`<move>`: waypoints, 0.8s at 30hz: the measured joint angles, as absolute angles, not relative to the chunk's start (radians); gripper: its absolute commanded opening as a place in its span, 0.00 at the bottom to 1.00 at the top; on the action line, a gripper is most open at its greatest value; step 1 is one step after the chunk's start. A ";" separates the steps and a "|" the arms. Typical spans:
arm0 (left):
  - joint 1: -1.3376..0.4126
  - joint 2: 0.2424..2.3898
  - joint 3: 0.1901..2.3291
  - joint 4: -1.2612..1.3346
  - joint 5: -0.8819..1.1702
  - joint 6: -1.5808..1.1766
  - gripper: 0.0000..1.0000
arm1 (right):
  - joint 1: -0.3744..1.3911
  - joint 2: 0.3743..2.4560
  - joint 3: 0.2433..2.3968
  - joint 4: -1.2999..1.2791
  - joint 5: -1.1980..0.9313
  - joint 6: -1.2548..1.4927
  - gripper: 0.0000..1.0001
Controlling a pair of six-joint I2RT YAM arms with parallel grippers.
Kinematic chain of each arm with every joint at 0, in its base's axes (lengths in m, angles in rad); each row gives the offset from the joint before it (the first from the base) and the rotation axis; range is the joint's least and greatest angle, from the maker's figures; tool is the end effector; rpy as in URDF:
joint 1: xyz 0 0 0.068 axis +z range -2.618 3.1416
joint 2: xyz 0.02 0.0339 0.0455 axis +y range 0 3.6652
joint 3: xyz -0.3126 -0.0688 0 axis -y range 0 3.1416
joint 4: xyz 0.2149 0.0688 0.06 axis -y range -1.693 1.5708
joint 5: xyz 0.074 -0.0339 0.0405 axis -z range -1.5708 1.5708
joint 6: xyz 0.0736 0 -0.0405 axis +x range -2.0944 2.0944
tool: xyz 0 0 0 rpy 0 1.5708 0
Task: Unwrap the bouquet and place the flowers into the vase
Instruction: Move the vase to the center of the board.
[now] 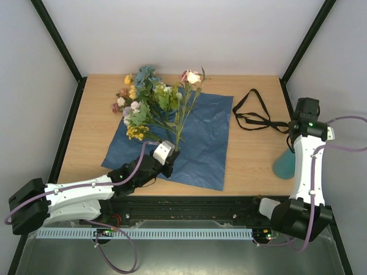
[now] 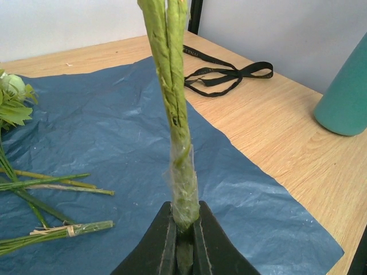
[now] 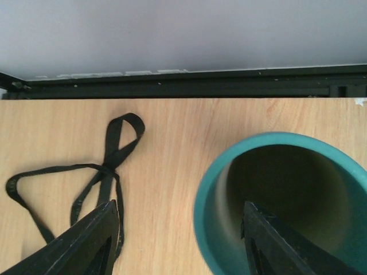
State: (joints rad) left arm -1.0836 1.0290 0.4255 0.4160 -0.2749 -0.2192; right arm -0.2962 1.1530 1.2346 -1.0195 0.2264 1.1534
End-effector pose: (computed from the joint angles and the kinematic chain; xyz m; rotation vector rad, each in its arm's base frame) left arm 0.1169 -0.1781 0.2818 0.5647 1.7146 -0.7032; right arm 0.1756 -0.0709 0.3590 1.7097 1.7916 0.0809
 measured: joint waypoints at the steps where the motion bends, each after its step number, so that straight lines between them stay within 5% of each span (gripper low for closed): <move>1: -1.084 1.029 0.426 0.416 -0.275 -0.218 0.02 | -0.296 1.153 1.223 -1.019 0.224 1.154 0.57; 9: -1.095 1.036 0.427 0.416 -0.282 -0.216 0.02 | -0.297 1.153 1.168 -0.986 0.249 1.151 0.37; 17: -1.108 1.067 0.434 0.412 -0.302 -0.207 0.02 | -0.298 1.152 1.140 -0.955 0.264 1.142 0.02; 24: -1.115 1.069 0.440 0.411 -0.330 -0.201 0.02 | -0.299 1.127 1.123 -0.929 0.215 1.106 0.01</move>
State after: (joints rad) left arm -1.1152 1.0691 0.4404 0.4107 -0.3302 -0.2012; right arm -0.2989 1.1267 1.1233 -0.9291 0.2153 1.1057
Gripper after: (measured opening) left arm 0.046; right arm 0.057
